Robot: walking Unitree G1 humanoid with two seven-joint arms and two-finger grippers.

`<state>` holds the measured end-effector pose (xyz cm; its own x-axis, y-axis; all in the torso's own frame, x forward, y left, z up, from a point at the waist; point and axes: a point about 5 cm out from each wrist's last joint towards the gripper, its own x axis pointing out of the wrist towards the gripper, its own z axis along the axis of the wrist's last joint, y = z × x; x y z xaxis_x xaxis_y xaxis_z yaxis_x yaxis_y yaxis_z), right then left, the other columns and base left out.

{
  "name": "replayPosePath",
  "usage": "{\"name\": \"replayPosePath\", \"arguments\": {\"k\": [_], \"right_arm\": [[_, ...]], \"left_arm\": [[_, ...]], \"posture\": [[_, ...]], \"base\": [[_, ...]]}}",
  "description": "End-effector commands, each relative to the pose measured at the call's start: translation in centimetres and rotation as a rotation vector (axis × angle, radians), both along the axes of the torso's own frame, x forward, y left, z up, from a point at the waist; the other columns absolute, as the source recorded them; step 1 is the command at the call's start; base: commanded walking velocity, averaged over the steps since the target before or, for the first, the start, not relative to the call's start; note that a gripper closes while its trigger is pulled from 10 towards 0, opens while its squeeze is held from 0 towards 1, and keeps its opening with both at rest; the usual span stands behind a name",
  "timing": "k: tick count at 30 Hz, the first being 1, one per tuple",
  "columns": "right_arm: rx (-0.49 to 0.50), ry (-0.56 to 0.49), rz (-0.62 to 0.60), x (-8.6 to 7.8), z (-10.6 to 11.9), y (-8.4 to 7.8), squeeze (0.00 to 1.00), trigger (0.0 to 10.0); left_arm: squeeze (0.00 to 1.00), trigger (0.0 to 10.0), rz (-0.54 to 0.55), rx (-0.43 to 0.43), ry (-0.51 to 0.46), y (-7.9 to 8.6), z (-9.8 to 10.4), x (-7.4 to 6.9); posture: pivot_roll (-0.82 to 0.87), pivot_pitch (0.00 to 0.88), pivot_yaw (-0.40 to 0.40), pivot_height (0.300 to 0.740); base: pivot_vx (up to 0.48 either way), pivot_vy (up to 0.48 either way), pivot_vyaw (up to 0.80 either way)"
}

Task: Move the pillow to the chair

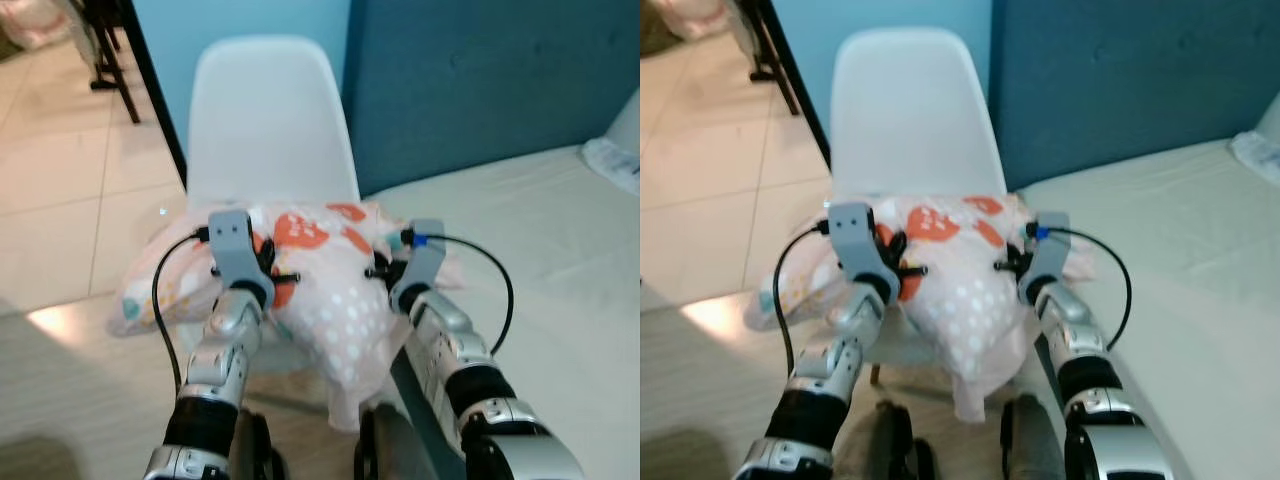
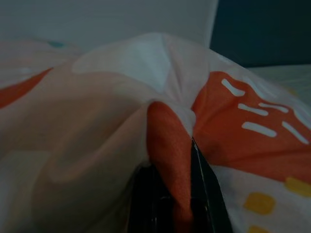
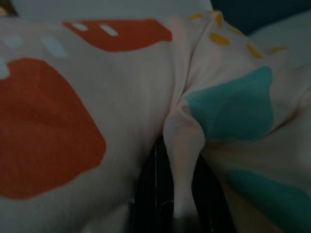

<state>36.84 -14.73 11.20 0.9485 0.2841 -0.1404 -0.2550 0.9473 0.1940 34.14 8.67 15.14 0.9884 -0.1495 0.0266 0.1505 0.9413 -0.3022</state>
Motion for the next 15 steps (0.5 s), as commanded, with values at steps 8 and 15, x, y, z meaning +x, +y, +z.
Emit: {"name": "replayPosePath", "arguments": {"k": [8, 15], "right_arm": [[-0.131, -0.025, -0.006, 1.2, 1.1, 1.0, 0.0, 10.0], [-0.361, -0.026, -0.049, 2.1, 1.9, 0.9, 0.0, 10.0]], "left_arm": [[0.0, 10.0, -0.031, 0.007, -0.031, -0.7, 1.2, 1.1], [0.0, 10.0, -0.003, 0.031, -0.055, -0.6, 2.0, 2.1]], "posture": [[-0.01, 0.242, 0.056, 0.611], [-0.01, 0.261, 0.059, 0.611]], "base": [[0.0, 0.0, 0.0], [0.0, 0.0, 0.0]]}}
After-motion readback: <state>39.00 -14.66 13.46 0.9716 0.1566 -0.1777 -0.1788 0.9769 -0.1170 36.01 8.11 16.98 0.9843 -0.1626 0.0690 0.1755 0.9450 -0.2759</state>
